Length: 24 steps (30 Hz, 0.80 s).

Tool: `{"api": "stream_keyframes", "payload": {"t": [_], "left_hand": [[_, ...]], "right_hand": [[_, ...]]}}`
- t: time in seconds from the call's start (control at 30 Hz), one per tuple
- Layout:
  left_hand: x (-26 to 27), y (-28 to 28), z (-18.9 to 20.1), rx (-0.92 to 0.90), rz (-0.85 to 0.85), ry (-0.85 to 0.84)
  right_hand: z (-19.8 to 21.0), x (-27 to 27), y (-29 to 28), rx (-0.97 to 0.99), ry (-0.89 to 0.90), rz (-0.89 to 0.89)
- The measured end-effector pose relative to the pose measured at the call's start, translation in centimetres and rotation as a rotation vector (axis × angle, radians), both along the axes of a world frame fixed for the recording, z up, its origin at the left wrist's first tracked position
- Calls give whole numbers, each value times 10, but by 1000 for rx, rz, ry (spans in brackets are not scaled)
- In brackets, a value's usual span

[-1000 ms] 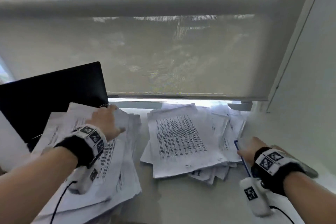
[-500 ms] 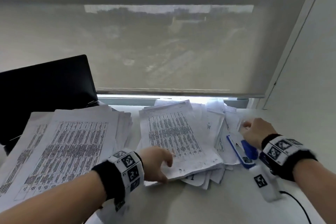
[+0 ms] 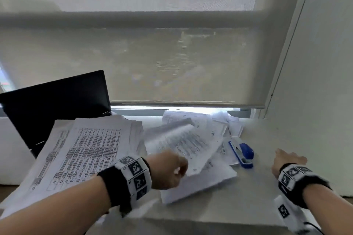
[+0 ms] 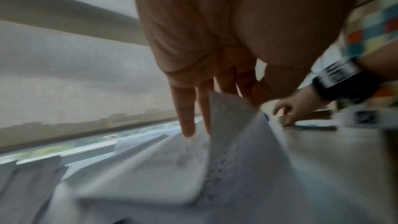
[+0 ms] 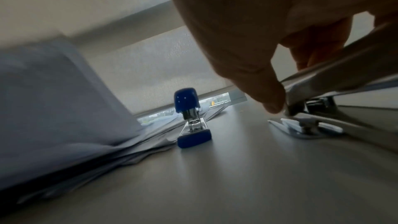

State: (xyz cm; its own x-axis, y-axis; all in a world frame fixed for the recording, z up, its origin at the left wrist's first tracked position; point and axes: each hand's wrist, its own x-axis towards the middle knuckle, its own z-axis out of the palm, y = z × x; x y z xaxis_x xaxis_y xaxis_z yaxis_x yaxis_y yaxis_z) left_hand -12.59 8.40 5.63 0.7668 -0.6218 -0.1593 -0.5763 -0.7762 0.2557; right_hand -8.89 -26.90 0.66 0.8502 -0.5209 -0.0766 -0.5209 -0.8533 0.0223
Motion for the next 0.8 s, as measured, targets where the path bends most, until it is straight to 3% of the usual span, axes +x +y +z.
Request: {"api": "stream_keyframes", "payload": {"t": [0.07,0.13,0.2,0.27,0.33,0.47,0.57,0.63,0.73,0.8], "left_hand": [[-22,-3,-3,-33,-66,214],[-34,-5,-10,-119,-16,355],[-34,-7,-25,-98,92,315],[-36,-6,-42,127,176,200],[-43,-8,-56,282,159,181],[-62,-21,-60,361,3,217],[-69,-36,-47,219,-78,213],[-66,-41,-47,135,32,180],[-53,-33,-59,246,217,78],[-49,-24,-69,324,318,116]], "right_hand": [[0,-8,-1,2,-12,0],[1,-20,3,74,-51,2],[1,-30,3,194,-170,48],[6,-44,5,284,-297,87],[20,-56,7,330,-393,152],[56,-69,19,391,-550,267],[62,-72,45,445,-524,391],[51,-73,69,499,-458,504],[22,-70,106,542,-278,624],[7,-64,125,495,-199,679]]}}
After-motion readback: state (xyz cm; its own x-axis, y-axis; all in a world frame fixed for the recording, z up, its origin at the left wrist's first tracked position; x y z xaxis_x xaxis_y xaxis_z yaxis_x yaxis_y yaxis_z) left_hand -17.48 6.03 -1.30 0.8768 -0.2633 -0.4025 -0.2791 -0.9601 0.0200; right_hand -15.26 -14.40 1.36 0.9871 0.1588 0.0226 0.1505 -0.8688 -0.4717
